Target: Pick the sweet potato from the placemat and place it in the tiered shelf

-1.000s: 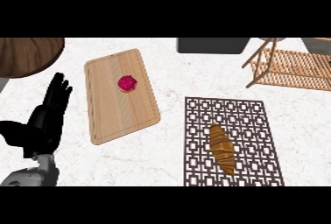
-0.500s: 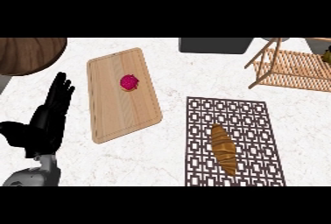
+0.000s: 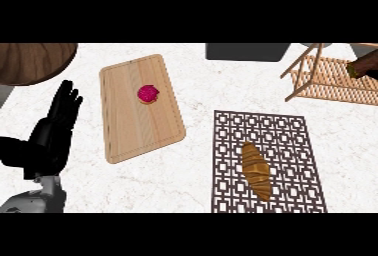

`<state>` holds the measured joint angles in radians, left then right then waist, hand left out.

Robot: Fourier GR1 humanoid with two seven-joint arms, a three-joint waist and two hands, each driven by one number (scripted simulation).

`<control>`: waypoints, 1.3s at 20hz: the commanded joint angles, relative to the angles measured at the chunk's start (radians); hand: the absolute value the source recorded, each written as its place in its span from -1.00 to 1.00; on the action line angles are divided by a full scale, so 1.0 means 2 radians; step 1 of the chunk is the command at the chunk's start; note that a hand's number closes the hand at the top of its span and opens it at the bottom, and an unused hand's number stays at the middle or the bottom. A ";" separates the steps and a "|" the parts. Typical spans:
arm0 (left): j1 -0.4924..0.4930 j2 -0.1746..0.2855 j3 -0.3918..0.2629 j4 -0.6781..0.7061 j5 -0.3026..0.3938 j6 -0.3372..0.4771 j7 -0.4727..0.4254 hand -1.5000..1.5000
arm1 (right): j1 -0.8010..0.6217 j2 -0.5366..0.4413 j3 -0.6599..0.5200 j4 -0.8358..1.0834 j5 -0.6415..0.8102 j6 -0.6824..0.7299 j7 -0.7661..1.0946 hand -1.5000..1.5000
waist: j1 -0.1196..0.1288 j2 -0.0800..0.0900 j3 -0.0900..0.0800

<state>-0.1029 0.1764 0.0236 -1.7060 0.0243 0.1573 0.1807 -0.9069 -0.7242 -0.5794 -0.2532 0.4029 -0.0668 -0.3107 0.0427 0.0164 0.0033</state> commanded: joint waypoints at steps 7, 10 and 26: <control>-0.026 -0.008 0.000 0.028 -0.018 0.013 0.000 0.00 | -0.019 -0.026 -0.056 0.015 -0.064 0.037 -0.038 -1.00 | -0.004 0.000 0.000; 0.002 -0.004 0.012 0.034 -0.001 -0.005 -0.027 0.00 | -0.023 -0.071 -0.071 0.016 -0.078 0.035 0.000 -1.00 | -0.005 -0.001 -0.001; 0.032 0.000 0.014 0.001 -0.001 -0.017 -0.038 0.00 | 0.137 -0.202 -0.137 0.050 -0.149 0.170 0.000 -1.00 | -0.009 -0.003 0.001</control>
<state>-0.0817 0.1720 0.0470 -1.6784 0.0141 0.1408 0.1387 -0.6974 -1.1019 -0.8327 -0.1568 0.1345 0.2050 -0.2849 0.0204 0.0129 0.0051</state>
